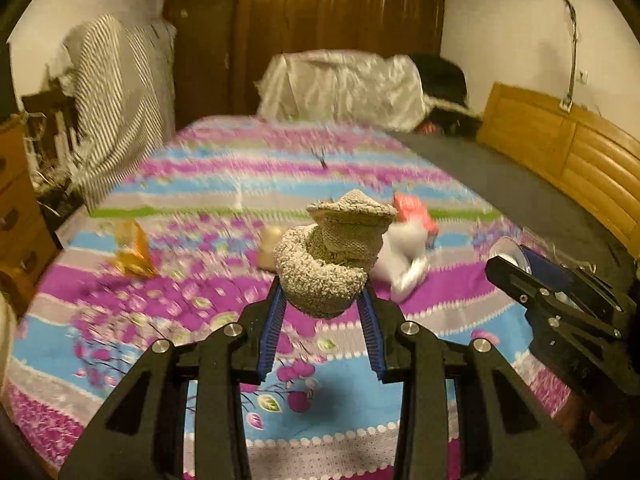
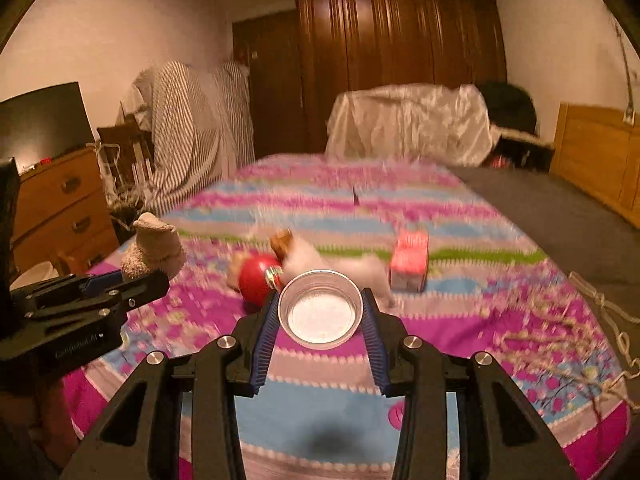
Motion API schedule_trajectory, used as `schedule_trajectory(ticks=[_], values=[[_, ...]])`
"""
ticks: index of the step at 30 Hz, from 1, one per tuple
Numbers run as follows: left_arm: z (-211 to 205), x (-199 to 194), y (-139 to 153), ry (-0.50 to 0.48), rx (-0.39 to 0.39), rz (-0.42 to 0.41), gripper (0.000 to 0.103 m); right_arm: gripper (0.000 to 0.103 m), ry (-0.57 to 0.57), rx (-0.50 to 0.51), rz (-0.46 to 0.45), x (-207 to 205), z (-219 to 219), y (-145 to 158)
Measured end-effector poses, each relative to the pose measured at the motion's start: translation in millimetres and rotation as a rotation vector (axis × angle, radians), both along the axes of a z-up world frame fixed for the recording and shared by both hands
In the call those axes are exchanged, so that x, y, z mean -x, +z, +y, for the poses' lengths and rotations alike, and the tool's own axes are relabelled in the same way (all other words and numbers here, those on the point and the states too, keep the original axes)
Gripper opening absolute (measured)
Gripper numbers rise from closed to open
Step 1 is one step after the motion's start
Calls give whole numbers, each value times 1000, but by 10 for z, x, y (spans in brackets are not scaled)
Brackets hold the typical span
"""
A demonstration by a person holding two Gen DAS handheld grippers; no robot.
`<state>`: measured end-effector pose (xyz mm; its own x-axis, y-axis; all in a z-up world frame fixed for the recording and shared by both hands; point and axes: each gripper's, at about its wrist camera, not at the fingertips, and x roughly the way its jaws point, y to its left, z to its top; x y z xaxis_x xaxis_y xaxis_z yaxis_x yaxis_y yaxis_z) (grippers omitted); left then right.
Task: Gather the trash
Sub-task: 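Carry the knit bundle and white lid with both tools to the bucket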
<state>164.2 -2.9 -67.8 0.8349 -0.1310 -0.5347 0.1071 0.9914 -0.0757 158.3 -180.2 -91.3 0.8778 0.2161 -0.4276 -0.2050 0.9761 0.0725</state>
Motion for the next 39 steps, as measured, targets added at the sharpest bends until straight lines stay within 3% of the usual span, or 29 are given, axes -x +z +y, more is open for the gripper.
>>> schedule_trajectory(ticks=[5, 8, 28, 39], values=[[40, 230, 272, 48, -8, -108, 35, 41, -38, 9, -92, 262, 107, 291], [47, 310, 326, 63, -8, -133, 35, 41, -58, 20, -121, 375, 140, 392], [206, 484, 414, 87, 7, -176, 35, 41, -40, 26, -170, 543, 293, 634], [984, 583, 616, 225, -12, -216, 35, 41, 129, -6, -209, 437, 1212, 932]])
